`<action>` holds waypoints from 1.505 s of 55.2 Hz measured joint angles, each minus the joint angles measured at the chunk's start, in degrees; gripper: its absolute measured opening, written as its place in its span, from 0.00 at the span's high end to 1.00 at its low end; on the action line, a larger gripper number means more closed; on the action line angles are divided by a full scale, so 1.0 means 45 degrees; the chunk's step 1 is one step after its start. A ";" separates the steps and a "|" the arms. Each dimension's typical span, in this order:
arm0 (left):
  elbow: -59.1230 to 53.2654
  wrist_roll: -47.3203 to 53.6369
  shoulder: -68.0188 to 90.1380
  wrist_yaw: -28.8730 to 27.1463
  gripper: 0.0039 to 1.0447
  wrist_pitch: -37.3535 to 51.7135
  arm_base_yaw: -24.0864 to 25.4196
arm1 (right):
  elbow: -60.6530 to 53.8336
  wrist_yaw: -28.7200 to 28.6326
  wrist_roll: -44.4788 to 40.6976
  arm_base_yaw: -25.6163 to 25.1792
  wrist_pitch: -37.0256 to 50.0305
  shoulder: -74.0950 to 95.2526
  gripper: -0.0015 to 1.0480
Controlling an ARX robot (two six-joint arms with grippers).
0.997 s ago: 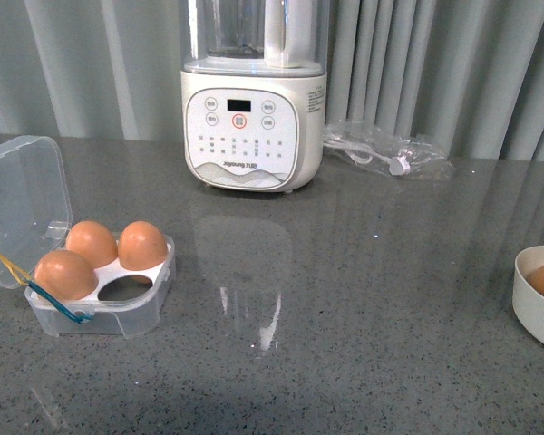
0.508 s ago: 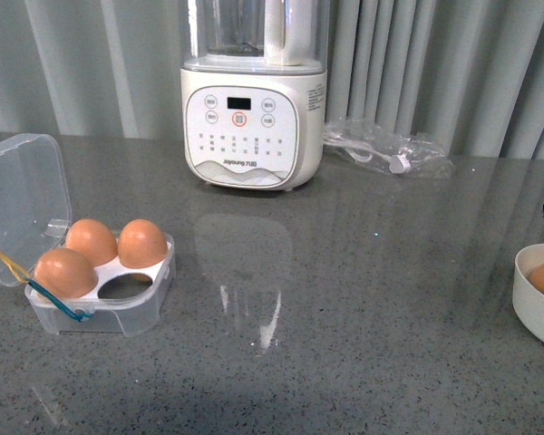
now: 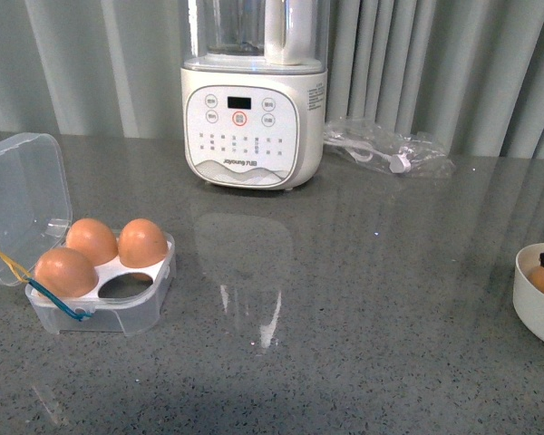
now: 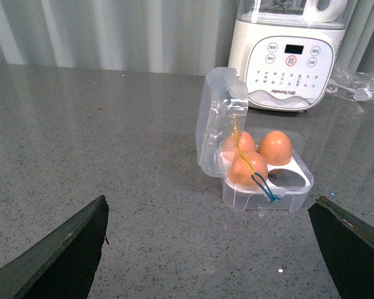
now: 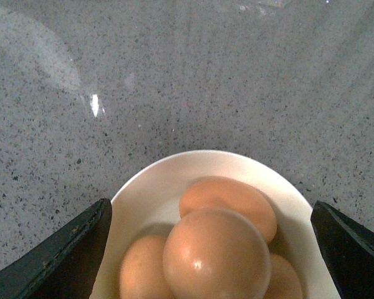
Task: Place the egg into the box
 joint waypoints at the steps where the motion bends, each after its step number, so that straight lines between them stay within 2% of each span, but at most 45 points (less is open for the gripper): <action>1: 0.0000 0.0000 0.0000 0.0000 0.06 0.0000 0.0000 | -0.0049 -0.0034 -0.0010 -0.0039 0.0044 0.0049 0.07; 21: 0.0000 0.0000 0.0000 0.0000 0.06 0.0000 0.0000 | -0.0413 -0.0991 0.0078 -0.0612 0.1180 0.0476 0.07; 36: 0.0000 0.0000 0.0000 0.0000 0.06 0.0000 0.0000 | -0.0413 -0.0937 0.0204 -0.0549 0.1433 0.0602 0.08; 47: 0.0000 0.0000 0.0000 0.0000 0.06 0.0000 0.0000 | -0.0413 -0.0913 0.0345 -0.0500 0.1598 0.0641 0.45; 53: 0.0000 0.0000 0.0000 0.0000 0.06 0.0000 0.0000 | -0.0418 -0.1005 0.0355 -0.0481 0.1613 0.0641 0.59; 73: 0.0000 0.0000 0.0000 0.0000 0.06 0.0000 0.0000 | -0.0359 -0.1069 0.0457 -0.0262 0.0976 -0.0311 0.59; 77: 0.0000 0.0000 0.0000 0.0000 0.06 0.0000 0.0000 | -0.0107 -0.0986 0.0583 -0.0049 0.0699 -0.0908 0.59; 83: 0.0000 0.0000 0.0000 0.0000 0.06 0.0000 0.0000 | 0.0763 -0.0219 0.1195 0.0753 0.0714 -0.1632 0.59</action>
